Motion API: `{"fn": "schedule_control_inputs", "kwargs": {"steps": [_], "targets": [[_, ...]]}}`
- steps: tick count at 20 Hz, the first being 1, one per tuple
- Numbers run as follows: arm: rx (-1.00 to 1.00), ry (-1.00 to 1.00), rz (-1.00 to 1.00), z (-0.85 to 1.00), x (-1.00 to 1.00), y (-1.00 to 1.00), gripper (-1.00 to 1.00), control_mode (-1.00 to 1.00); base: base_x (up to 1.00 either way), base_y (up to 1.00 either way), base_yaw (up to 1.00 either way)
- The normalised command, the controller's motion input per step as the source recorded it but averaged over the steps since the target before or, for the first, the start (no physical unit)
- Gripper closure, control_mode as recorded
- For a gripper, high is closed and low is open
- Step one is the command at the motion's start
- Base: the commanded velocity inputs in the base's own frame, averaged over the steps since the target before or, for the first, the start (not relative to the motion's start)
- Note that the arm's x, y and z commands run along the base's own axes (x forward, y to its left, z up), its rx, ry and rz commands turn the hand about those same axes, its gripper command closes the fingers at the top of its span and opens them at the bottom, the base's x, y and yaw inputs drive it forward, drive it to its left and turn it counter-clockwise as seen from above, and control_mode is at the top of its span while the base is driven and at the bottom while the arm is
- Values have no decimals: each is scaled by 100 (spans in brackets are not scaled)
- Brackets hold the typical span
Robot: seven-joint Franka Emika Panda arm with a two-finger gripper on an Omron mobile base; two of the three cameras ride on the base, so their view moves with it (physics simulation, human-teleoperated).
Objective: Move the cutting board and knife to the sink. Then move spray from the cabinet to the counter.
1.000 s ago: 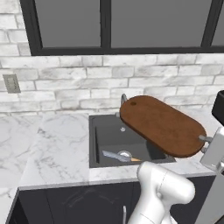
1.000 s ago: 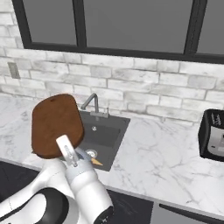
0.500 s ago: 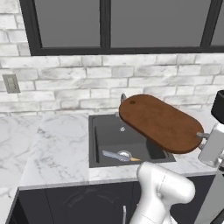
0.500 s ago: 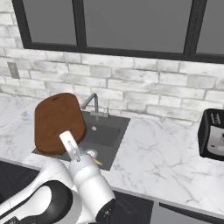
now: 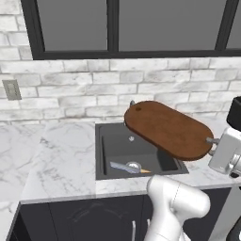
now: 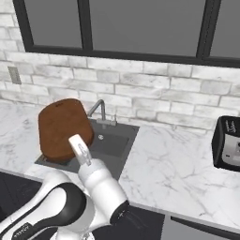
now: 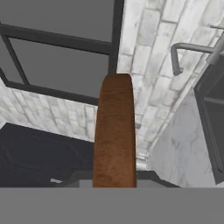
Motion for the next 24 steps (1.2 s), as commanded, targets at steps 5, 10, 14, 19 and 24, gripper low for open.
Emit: {"fn": "schedule_control_inputs", "kwargs": {"steps": [5,10,14,19,24], "targets": [[0,0,21,0,0,0,100,-100,0,0,0],[-2,10,14,0,1,0,100,-100,0,0,0],[-16,22,2,0,10,0,100,-100,0,0,0],[-19,21,0,4,13,0,100,-100,0,0,0],[-14,28,0,2,32,0,100,-100,0,0,0]]}}
